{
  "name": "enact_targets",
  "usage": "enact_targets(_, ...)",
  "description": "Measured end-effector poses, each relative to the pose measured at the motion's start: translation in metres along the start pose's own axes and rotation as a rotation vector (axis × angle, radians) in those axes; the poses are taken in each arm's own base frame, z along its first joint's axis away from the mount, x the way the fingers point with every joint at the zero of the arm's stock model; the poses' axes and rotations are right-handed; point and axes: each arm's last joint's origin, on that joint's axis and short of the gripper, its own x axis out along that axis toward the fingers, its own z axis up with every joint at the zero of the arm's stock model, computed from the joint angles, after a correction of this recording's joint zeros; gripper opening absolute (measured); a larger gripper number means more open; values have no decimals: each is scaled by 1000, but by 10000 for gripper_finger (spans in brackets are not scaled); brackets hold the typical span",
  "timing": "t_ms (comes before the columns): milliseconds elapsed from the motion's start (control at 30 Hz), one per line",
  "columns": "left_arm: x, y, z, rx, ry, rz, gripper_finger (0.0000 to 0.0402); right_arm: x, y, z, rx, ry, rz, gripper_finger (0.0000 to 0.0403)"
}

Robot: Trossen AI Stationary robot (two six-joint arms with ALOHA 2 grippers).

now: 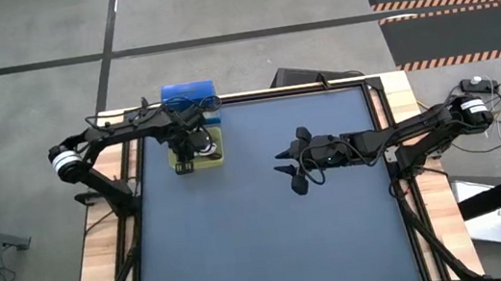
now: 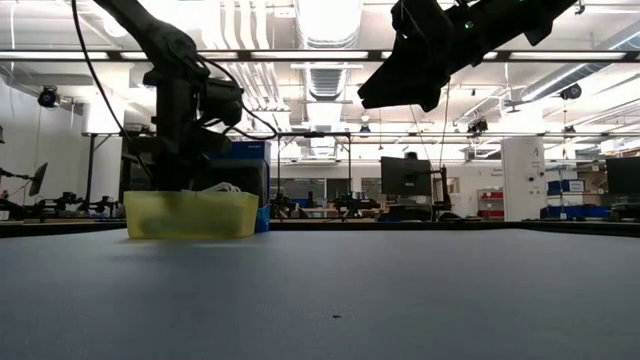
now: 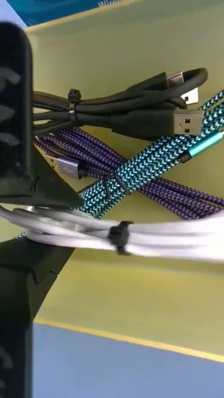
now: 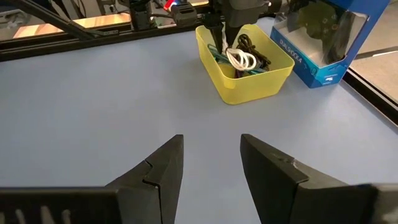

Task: Pick and place USB-C Cables
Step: Put the white charger cable into the yellow bin, then return to Home Position

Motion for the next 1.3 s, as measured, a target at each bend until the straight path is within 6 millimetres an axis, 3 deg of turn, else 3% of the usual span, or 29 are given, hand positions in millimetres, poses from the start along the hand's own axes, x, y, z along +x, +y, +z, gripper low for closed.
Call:
enact_targets(400,-5,0,-1,-6,-4,21,95,0,0,0,0,0,0,155)
enact_targets(1167,-64,-11,-18,-89,-200,158,96,0,0,0,8,0,0,155)
enact_targets(1300,-73,-14,-20,-189,-262,167,96,0,0,0,8,0,0,155)
